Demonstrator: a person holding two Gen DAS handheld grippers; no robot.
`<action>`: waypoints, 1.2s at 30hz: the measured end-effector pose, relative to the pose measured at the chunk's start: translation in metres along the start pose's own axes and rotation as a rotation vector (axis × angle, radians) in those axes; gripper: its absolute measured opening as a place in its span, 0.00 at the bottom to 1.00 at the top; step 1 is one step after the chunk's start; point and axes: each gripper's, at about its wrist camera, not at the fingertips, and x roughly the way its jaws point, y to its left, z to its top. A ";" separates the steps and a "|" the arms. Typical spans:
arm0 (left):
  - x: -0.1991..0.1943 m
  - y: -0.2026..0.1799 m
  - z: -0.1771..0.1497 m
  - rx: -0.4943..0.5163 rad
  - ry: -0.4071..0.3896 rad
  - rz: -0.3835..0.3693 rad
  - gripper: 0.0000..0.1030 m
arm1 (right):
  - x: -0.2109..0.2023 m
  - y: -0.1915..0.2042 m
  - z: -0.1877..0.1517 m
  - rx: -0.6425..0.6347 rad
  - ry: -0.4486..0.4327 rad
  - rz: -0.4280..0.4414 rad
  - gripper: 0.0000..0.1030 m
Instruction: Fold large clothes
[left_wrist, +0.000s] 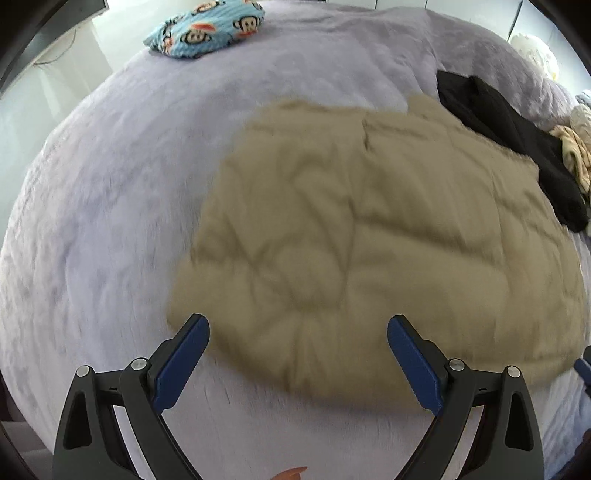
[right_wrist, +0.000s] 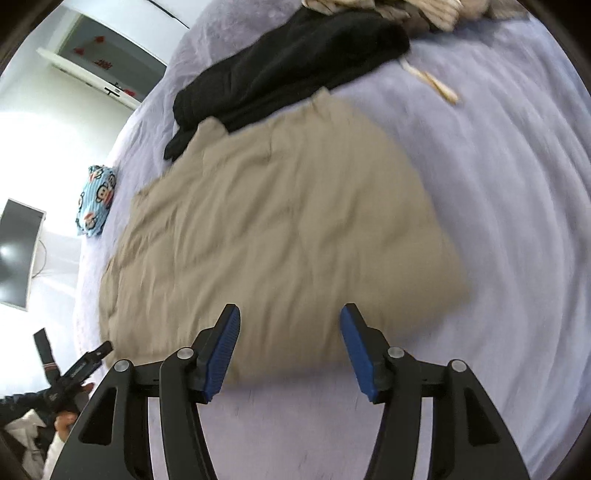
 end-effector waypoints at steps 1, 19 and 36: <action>-0.001 0.000 -0.007 -0.005 0.003 -0.006 0.95 | 0.000 -0.001 -0.008 0.006 0.007 0.007 0.74; 0.013 0.018 -0.050 -0.116 0.083 -0.101 1.00 | 0.036 -0.020 -0.054 0.202 0.082 0.132 1.00; 0.035 0.071 -0.061 -0.395 0.072 -0.506 1.00 | 0.060 -0.046 -0.030 0.462 0.071 0.340 1.00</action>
